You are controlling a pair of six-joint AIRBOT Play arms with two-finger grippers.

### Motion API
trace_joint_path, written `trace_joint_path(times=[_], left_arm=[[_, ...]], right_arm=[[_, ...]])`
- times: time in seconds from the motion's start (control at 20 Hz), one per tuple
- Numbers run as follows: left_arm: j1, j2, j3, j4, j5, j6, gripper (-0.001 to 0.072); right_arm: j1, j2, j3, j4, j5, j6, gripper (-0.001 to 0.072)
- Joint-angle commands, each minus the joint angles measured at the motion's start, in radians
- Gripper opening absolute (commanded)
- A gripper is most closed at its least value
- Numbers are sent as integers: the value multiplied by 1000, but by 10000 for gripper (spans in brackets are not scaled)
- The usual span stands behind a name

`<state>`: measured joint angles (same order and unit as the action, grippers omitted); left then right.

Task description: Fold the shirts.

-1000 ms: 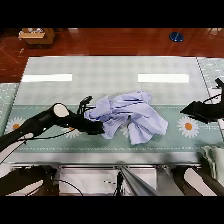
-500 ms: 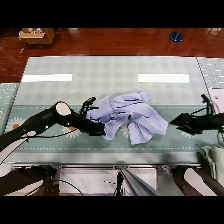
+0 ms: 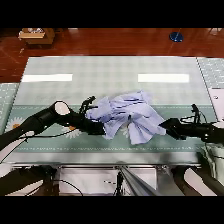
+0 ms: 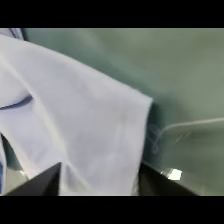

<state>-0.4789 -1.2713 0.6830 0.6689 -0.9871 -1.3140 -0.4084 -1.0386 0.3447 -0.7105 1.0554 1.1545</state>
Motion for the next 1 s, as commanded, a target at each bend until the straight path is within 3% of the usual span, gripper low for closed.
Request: trace_joint_path(times=[0.0,0.05,0.15,0.3,0.45,0.65,0.95], left_arm=[[2,8,5,2,3,24,21],[8,11,13,2,0,25,21],[33,49,50,11,0,50,19],[128,188,193,127,0,37,19],[302,370,428,341,-7,-43,19],[513,530,752,613,-58,-45,19],[642,632,972,674,-98,-45,19]], right_arm=[[168,-22,-10,66,-166,47,174],[209,-23,0,108,-185,31,24],[225,-3,61,163,-119,-59,22],[176,91,257,118,21,-82,23],[67,222,526,117,43,-29,22],[-73,301,909,82,31,27,22],[-102,301,1245,-14,71,175,22]])
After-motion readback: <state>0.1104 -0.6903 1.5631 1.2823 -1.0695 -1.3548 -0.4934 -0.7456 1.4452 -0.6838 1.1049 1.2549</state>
